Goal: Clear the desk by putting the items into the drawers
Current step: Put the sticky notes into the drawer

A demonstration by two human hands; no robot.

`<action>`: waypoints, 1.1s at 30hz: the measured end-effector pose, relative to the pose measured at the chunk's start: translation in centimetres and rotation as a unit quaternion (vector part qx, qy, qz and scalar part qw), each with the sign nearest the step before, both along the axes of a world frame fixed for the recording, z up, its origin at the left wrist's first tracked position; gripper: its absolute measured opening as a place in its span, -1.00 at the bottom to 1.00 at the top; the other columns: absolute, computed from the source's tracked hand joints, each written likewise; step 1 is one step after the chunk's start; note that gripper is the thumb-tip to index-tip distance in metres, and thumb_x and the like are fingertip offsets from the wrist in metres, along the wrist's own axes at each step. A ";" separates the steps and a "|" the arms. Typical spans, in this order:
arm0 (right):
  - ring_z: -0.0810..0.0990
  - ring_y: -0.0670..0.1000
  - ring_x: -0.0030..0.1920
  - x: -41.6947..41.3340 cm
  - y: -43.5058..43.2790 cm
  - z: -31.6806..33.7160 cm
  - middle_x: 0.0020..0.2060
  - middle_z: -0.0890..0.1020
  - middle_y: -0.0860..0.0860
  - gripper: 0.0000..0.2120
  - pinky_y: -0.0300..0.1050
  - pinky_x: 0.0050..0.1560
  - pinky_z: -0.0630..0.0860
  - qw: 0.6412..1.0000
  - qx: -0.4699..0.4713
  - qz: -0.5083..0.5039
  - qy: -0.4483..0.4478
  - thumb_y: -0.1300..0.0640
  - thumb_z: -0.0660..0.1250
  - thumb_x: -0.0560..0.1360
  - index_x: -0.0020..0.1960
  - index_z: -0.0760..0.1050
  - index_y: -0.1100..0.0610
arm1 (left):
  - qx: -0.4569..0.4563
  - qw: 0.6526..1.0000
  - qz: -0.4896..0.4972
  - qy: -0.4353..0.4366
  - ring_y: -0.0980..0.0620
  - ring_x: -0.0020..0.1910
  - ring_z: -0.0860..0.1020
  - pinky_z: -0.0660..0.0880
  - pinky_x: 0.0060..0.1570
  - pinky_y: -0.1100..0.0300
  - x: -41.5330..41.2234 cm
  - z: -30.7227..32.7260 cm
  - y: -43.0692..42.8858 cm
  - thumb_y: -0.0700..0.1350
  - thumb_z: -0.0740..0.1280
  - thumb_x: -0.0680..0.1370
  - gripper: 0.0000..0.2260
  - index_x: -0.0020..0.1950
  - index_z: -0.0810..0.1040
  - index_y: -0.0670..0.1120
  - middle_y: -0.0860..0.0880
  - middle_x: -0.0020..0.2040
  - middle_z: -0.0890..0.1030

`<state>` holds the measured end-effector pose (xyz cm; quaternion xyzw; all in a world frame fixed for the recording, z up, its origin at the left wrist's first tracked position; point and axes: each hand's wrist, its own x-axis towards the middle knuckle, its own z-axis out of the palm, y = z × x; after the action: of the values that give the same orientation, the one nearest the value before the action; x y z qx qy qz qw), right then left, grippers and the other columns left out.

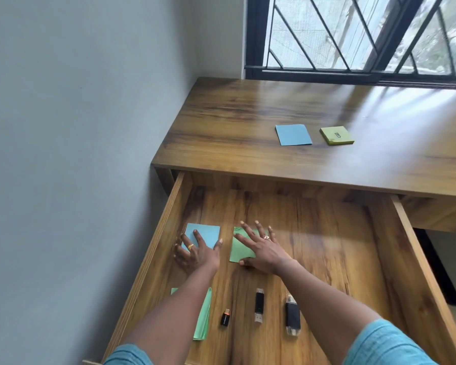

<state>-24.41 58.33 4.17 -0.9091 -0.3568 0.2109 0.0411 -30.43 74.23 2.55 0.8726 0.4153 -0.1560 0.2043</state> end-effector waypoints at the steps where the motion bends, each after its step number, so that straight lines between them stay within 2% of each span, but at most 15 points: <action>1: -0.42 0.10 0.46 -0.2 -0.3 0.4 0.50 -0.31 -0.09 -0.33 0.18 0.42 -0.39 1.000 0.016 0.001 -0.018 -0.22 0.12 0.55 0.52 -0.17 -0.18 | 0.015 1.000 -0.004 -0.007 -0.22 0.53 -0.21 -0.18 0.48 -0.14 -0.1 0.5 -0.2 0.36 0.00 0.52 -0.26 0.55 -0.21 0.03 -0.13 0.55 -0.25; 6: -0.44 0.03 0.43 -1.5 -3.8 3.3 0.41 -0.36 -0.15 -0.40 0.06 0.41 -0.39 0.995 0.060 -0.025 -0.072 -0.15 0.10 0.58 0.53 -0.09 -0.13 | 0.060 0.995 -0.016 -0.079 -0.19 0.54 -0.12 -0.13 0.49 -0.11 0.3 4.2 -3.3 0.30 0.02 0.55 -0.30 0.56 -0.04 -0.05 -0.12 0.57 -0.13; 9: -0.37 0.00 0.46 -1.3 -7.3 5.7 0.50 -0.25 -0.11 -0.39 0.00 0.48 -0.27 0.991 0.073 -0.060 -0.091 -0.12 0.13 0.58 0.54 -0.02 -0.06 | 0.064 0.988 -0.042 -0.136 -0.20 0.54 -0.08 -0.08 0.49 -0.09 2.1 7.1 -5.6 0.27 0.08 0.56 -0.31 0.55 0.05 -0.10 -0.13 0.56 -0.08; 13: -0.15 0.01 0.55 1.2 -12.0 9.1 0.55 -0.04 -0.04 -0.41 -0.05 0.51 -0.07 0.977 0.085 -0.139 -0.136 -0.05 0.16 0.59 0.54 0.02 0.03 | 0.077 0.968 -0.106 -0.213 -0.20 0.53 -0.05 -0.09 0.50 -0.07 6.0 11.2 -8.3 0.20 0.18 0.56 -0.36 0.52 0.14 -0.11 -0.15 0.56 -0.04; 15: 0.02 0.02 0.54 3.8 -13.6 10.5 0.53 0.12 0.01 -0.42 -0.04 0.49 0.08 0.966 0.086 -0.188 -0.157 -0.07 0.16 0.58 0.53 0.08 0.06 | 0.079 0.959 -0.139 -0.233 -0.20 0.53 -0.03 -0.08 0.50 -0.06 8.5 12.8 -9.2 0.17 0.22 0.55 -0.37 0.51 0.14 -0.12 -0.16 0.55 -0.01; 18: 0.43 0.16 0.34 8.8 -14.5 12.3 0.33 0.47 0.14 -0.47 0.06 0.32 0.38 0.946 0.097 -0.267 -0.155 -0.07 0.17 0.58 0.48 0.18 0.07 | 0.061 0.955 -0.196 -0.215 -0.17 0.52 0.05 0.02 0.51 0.00 13.6 14.3 -9.4 0.14 0.25 0.55 -0.33 0.52 0.10 -0.14 -0.16 0.53 0.07; 20: 0.55 0.22 0.19 12.1 -14.7 13.4 0.20 0.57 0.18 -0.53 0.11 0.17 0.50 0.933 0.111 -0.312 -0.140 -0.07 0.18 0.58 0.44 0.24 0.05 | 0.052 0.953 -0.236 -0.180 -0.15 0.50 0.13 0.09 0.47 0.04 17.6 14.7 -9.4 0.13 0.27 0.54 -0.32 0.52 0.10 -0.17 -0.17 0.51 0.15; 25: 0.51 0.23 0.20 20.7 -14.3 14.1 0.20 0.54 0.20 -0.59 0.04 0.10 0.49 0.917 0.085 -0.342 -0.186 -0.05 0.22 0.56 0.34 0.39 0.12 | 0.024 0.943 -0.298 -0.148 -0.14 0.50 0.15 0.09 0.44 0.08 26.3 14.1 -9.5 0.10 0.27 0.55 -0.35 0.50 0.13 -0.21 -0.20 0.50 0.21; 28: 0.39 0.24 0.27 25.2 -13.9 13.4 0.24 0.45 0.19 -0.55 0.06 0.16 0.44 0.906 0.102 -0.377 -0.164 -0.04 0.27 0.54 0.34 0.41 0.18 | 0.032 0.944 -0.298 -0.140 -0.13 0.50 0.14 0.09 0.43 0.08 31.2 13.3 -8.8 0.09 0.25 0.57 -0.34 0.52 0.09 -0.22 -0.21 0.50 0.21; 30: 0.32 0.24 0.32 27.3 -13.6 13.1 0.28 0.37 0.19 -0.51 0.07 0.23 0.40 0.893 0.118 -0.410 -0.141 -0.07 0.32 0.50 0.32 0.42 0.19 | 0.034 0.943 -0.310 -0.116 -0.11 0.52 0.08 0.07 0.44 0.09 33.6 13.3 -8.4 0.13 0.28 0.54 -0.24 0.53 0.02 -0.24 -0.21 0.52 0.14; 33: 0.21 0.25 0.38 29.6 -13.3 12.2 0.37 0.23 0.19 -0.40 0.03 0.34 0.29 0.883 0.124 -0.441 -0.103 -0.17 0.33 0.46 0.38 0.34 0.10 | 0.037 0.940 -0.332 -0.062 -0.15 0.54 0.01 0.04 0.47 -0.01 36.1 13.4 -8.0 0.27 0.40 0.37 0.02 0.56 -0.11 -0.16 -0.14 0.56 0.02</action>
<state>5.22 45.04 16.33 -0.9766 0.0555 0.0300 0.2054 5.64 66.25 15.94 0.9760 0.0935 -0.1448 0.1335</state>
